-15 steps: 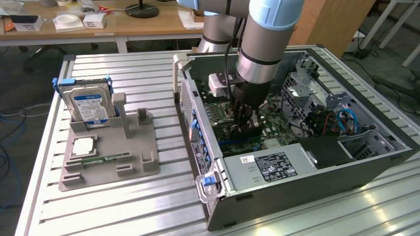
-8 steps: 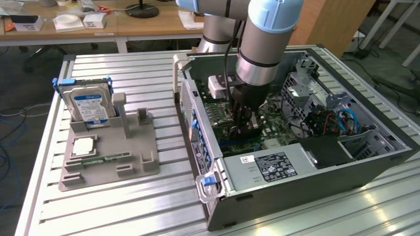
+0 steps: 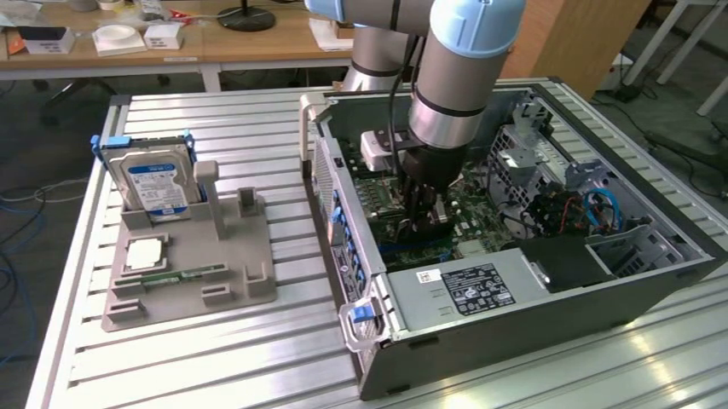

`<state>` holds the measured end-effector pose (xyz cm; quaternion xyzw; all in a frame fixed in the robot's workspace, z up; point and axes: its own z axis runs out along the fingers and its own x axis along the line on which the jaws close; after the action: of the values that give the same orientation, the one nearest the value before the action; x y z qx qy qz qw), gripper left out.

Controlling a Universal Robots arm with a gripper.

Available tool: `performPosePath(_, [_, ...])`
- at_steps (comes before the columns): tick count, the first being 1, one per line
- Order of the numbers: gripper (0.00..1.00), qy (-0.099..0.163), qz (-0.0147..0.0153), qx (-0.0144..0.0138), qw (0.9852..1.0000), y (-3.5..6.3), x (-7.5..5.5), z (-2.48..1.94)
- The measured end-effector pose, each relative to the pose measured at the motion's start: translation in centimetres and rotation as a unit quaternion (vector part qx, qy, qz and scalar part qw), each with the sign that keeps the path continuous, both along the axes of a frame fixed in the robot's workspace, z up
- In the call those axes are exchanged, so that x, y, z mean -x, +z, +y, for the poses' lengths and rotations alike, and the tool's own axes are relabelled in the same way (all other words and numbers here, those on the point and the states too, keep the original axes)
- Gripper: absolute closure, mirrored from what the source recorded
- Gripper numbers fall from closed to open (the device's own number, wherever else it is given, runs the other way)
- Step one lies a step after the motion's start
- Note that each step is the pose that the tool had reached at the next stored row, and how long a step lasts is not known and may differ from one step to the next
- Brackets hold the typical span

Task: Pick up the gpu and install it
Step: 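Insert the gpu into the slot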

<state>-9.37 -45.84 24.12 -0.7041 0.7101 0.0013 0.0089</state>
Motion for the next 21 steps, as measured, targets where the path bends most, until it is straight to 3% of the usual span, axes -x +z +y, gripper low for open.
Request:
performPosePath(9, [0.74,0.000,0.0001,0.0004,1.0000,-0.62,0.14,-0.01])
performPosePath(21, [0.74,0.000,0.0000,0.0000,1.0000,-0.66,0.17,0.00])
